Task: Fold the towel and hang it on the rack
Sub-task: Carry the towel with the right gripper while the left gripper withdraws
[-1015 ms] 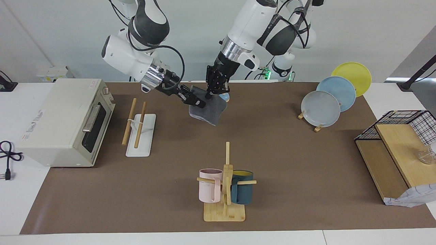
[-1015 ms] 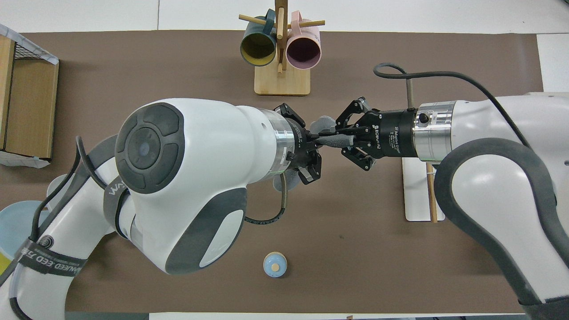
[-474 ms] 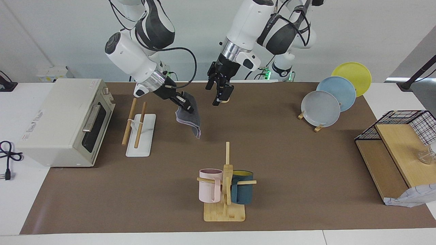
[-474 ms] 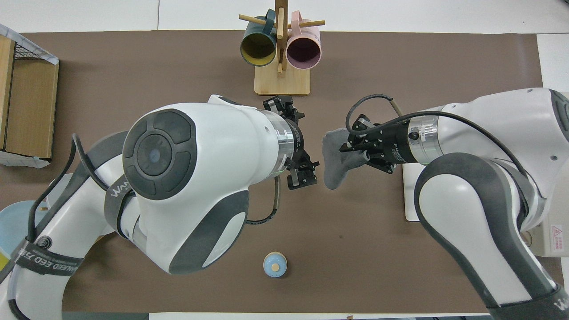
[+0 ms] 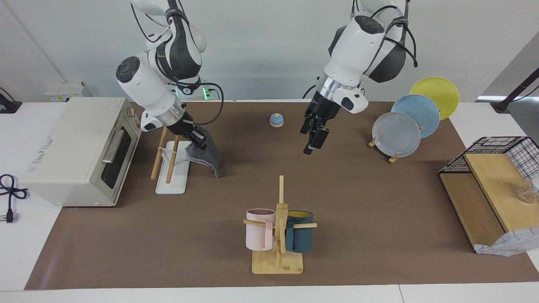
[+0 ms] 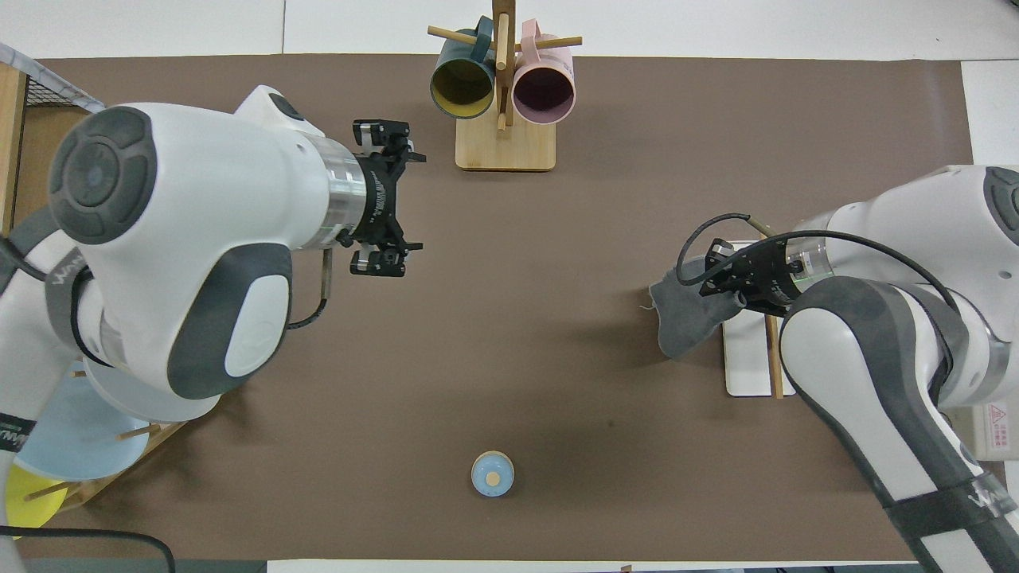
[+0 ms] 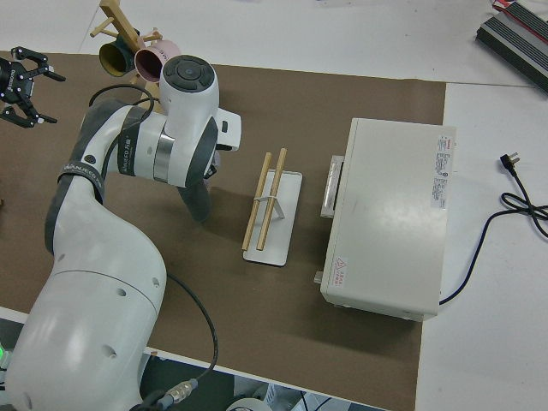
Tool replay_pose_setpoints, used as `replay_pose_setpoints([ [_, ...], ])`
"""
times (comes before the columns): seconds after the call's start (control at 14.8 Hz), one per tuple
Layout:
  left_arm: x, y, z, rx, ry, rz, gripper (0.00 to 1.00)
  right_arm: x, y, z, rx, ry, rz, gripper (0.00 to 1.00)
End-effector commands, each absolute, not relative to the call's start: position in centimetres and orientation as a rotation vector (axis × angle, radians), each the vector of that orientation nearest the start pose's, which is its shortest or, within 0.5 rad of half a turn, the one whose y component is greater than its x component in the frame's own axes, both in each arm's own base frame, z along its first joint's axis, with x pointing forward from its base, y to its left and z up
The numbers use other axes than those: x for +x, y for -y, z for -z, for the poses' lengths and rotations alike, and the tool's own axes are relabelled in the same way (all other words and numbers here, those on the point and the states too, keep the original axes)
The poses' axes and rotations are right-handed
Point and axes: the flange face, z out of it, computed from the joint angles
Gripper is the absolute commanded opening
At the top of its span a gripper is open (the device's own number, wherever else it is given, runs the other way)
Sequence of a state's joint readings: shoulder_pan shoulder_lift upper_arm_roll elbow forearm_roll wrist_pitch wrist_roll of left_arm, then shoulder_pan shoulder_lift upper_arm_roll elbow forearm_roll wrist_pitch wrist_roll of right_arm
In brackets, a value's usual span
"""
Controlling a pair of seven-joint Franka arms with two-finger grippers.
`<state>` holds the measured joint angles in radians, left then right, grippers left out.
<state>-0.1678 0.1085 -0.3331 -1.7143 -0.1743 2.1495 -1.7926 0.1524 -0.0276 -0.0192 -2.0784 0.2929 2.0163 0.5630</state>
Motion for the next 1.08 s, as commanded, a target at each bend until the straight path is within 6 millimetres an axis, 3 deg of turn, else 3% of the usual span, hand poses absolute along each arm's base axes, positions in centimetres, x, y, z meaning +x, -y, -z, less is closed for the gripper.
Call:
replay_pose_setpoints([
  [0.0,55.3,25.1,-55.0,-2.829,2.052,0.019,1.00,52.2,-5.7,-44.2,-2.917,-0.669,-0.168,0.00],
  [0.2,57.2,19.9,-54.4,-2.943,1.837,0.090,1.00,52.4,-2.4,-45.1,-3.042,-0.522,-0.158,0.00],
  [0.54,58.7,12.2,-54.0,-3.170,1.233,0.141,1.00,52.2,1.0,-46.1,-3.119,-0.424,-0.151,0.00],
  [0.81,58.6,9.8,-54.4,-3.259,0.790,0.113,1.00,52.1,2.8,-46.1,-3.129,-0.399,-0.153,0.00],
  [1.02,58.0,8.6,-55.0,-3.181,0.410,0.092,1.00,51.9,3.2,-45.8,-3.136,-0.375,-0.158,0.00],
])
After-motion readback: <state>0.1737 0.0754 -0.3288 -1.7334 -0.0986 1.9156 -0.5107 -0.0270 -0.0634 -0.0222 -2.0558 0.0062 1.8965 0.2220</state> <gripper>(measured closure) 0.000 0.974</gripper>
